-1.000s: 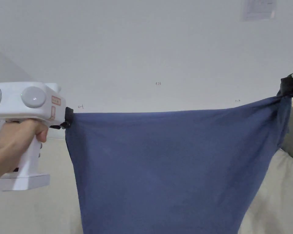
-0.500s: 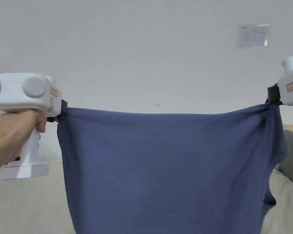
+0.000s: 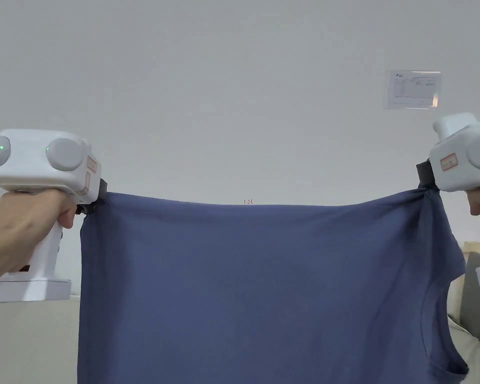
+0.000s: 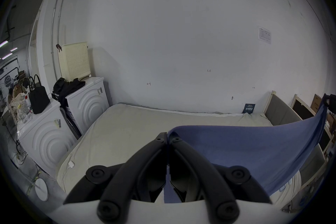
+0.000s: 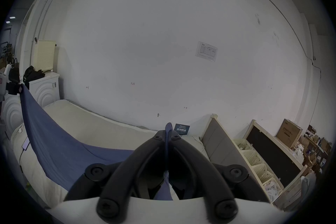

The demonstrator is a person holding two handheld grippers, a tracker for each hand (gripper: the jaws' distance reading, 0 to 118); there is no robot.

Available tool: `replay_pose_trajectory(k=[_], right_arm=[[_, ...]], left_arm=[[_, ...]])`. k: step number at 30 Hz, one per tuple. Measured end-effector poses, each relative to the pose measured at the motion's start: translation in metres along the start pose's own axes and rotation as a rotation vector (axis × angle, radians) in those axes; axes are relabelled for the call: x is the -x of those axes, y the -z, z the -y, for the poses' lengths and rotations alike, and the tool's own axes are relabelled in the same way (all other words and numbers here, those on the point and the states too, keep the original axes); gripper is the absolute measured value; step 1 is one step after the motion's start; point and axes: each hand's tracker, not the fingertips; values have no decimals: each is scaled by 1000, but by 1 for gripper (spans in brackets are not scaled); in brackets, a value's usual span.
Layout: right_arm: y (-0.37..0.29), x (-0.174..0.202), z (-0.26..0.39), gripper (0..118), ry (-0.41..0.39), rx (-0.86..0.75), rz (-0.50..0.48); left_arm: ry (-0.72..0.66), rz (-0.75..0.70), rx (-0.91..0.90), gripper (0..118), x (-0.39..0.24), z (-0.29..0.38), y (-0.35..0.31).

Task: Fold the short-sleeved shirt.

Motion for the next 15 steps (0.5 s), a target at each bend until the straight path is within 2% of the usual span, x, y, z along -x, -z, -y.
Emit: replay_pose_trajectory(k=[6,11,15], right_arm=[[54,-2,-37,3,-19,-18,43],[98,1,-65,3,-72,-39,82],[139,1,-75,3,-47,-50,83]], left_arm=[[15,-25,2,0,-23,-33,48],[30,-52,-1,0,-40,-59,96],[29,-70,3,0,-53,-66,137]])
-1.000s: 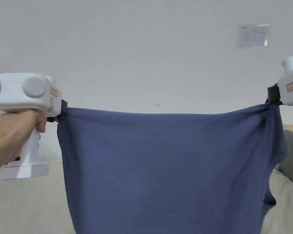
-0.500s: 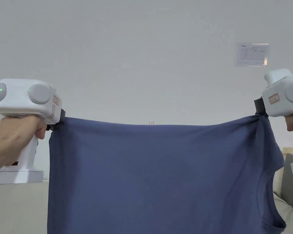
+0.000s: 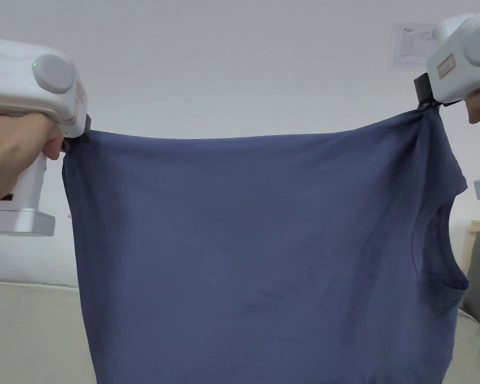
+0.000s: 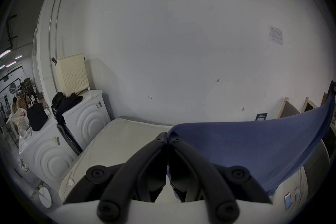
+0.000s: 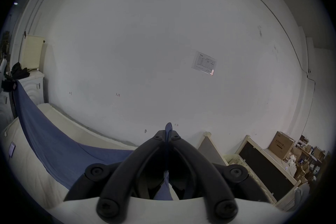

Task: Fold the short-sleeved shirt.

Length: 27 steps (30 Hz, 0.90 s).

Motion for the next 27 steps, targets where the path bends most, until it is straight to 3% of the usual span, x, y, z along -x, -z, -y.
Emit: replay_pose_trajectory(k=[5,11,13,14,17,20,21,24,27], right_arm=[[59,16,17,3,-31,42,-8],[116,45,81,3,-6,109,-43],[126,55,111,3,42,170,-56],[124,60,132,3,73,181,-96],[110,78,182,3,-9,228,-112],[87,90,232,3,0,280,-183],[77,95,252,3,24,265,-159],[50,107,308,3,99,383,-207],[5,114,364,3,122,460,-234]], left_arm=[[16,-28,0,0,-8,-5,68],[34,-68,23,0,-25,33,125],[27,-39,58,0,-25,62,142],[25,-27,99,0,-26,83,147],[94,20,151,0,-22,134,161],[142,16,164,0,-16,192,147],[173,7,174,0,-12,212,141],[162,40,229,0,-9,276,118],[170,87,327,0,-1,335,84]])
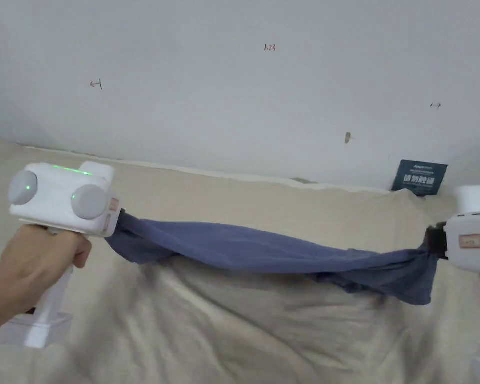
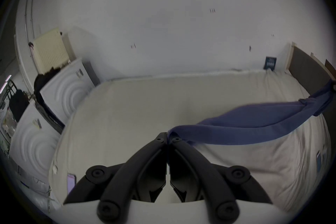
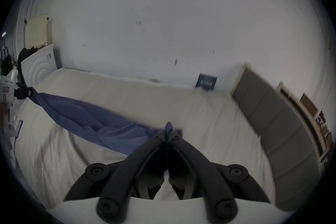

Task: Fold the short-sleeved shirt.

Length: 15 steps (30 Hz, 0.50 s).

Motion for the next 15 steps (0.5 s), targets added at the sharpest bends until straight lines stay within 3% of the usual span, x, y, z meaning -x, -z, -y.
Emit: replay_pose_trajectory(k=[3,9,15], right_arm=[[-24,-1,73,3,41,60,-21],[-61,-9,199,3,129,190,-53],[-114,-21,279,3,139,241,-42]], left_arm=[[1,60,124,0,-1,66,-19],[-17,58,208,0,-7,179,-67],[-132,90,278,0,15,251,-105]])
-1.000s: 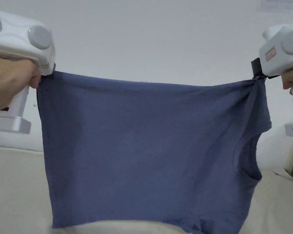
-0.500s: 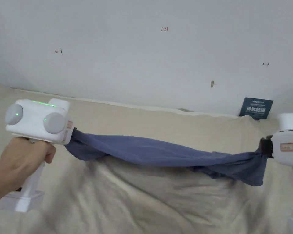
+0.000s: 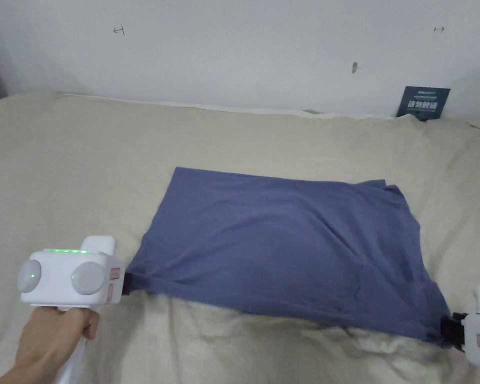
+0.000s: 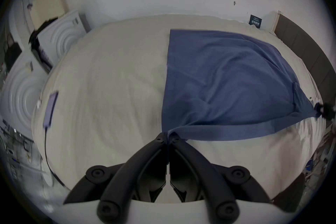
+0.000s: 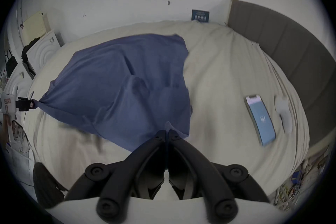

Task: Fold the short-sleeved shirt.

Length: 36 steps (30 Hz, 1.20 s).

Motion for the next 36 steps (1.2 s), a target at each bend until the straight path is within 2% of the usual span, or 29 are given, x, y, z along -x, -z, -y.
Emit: replay_pose_trajectory(k=[3,8,10,16,19,20,21,22,23,24,25,27,29,30,31,32,33,34,36], right_arm=[[-17,-7,27,3,12,6,-19],[-38,-13,52,3,27,1,-41],[-44,-15,60,3,29,6,-35],[-52,-20,73,3,46,32,-47],[-49,-17,76,4,22,43,-45],[-48,-16,76,6,25,44,-44],[-47,-15,76,34,36,53,-36],[-46,-13,76,78,47,62,3],[-45,-14,77,116,55,71,27],[-47,-18,81,115,59,72,-7],[-47,-22,84,114,91,23,-58],[-46,-24,84,114,78,61,-32],[-52,-22,91,114,71,78,-17],[-52,-24,94,106,76,82,-34],[-53,-26,96,89,85,75,-51],[-54,-26,99,61,99,59,-56],[-67,-19,100,9,101,52,-53],[-68,-18,102,0,107,39,-60],[-76,-16,104,0,103,29,-55]], left_arm=[[-48,15,-7,0,10,26,-15],[-41,40,1,0,13,66,-47],[-12,46,23,0,14,79,-51],[-43,73,42,0,20,103,-65],[-47,71,49,0,21,107,-57],[-51,72,51,6,24,107,-51],[-72,77,50,56,25,107,-49],[-105,103,48,110,27,108,-47],[-113,110,79,115,30,110,-42],[-170,152,38,108,28,118,-44],[-149,100,65,112,28,123,-44],[-168,99,61,112,29,135,-44],[-186,99,55,109,54,116,-68],[-194,88,49,104,58,117,-72],[-204,80,26,94,58,121,-80],[-201,85,16,72,56,126,-88],[-198,91,5,9,57,129,-95],[-200,97,-3,0,58,131,-99],[-181,99,-27,0,72,132,-82]])
